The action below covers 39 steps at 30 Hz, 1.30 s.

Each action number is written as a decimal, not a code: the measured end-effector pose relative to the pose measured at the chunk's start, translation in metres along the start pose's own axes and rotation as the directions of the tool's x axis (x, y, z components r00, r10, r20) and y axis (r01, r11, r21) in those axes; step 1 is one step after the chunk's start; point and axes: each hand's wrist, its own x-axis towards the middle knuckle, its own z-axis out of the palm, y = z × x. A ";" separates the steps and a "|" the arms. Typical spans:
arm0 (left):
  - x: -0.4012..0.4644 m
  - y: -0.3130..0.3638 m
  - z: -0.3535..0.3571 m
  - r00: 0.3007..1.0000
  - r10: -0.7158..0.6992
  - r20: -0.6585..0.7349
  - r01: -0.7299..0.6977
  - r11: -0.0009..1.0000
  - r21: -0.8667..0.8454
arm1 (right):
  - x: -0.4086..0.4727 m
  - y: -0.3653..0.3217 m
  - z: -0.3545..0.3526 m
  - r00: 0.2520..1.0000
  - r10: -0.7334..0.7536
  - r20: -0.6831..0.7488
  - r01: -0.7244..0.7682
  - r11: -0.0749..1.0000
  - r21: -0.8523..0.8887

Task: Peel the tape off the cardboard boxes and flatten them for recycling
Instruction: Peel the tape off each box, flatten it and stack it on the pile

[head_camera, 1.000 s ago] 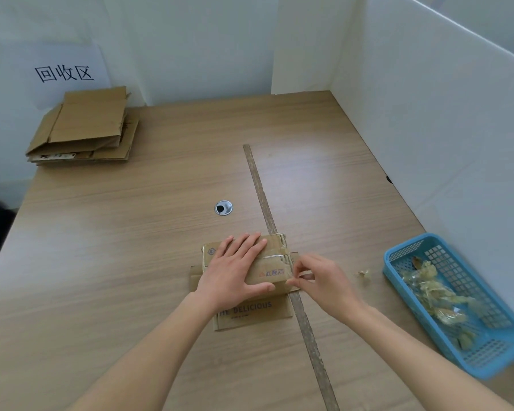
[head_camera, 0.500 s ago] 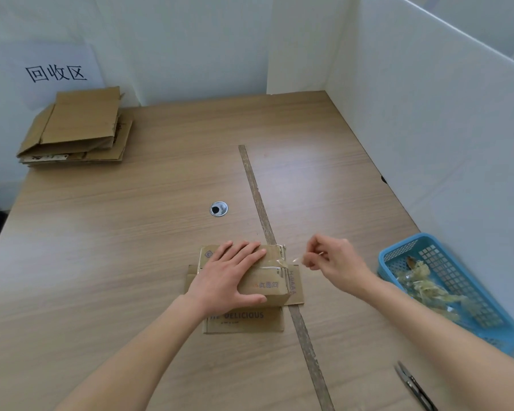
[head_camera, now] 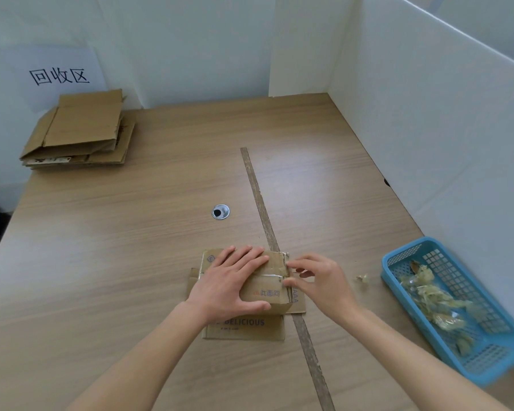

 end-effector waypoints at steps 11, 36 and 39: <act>-0.001 0.001 -0.007 0.998 0.047 0.029 -0.046 0.999 -0.023 | 0.041 0.005 -0.026 0.995 -0.033 0.089 0.047 0.986 -0.158; 0.001 -0.003 -0.008 0.997 0.064 0.042 -0.062 0.997 -0.053 | 0.043 0.010 -0.002 0.852 0.475 -0.221 -0.371 0.846 0.384; -0.001 -0.007 -0.007 0.995 0.093 0.037 -0.091 0.994 -0.054 | 0.046 0.016 -0.018 0.828 0.494 -0.266 -0.390 0.847 0.362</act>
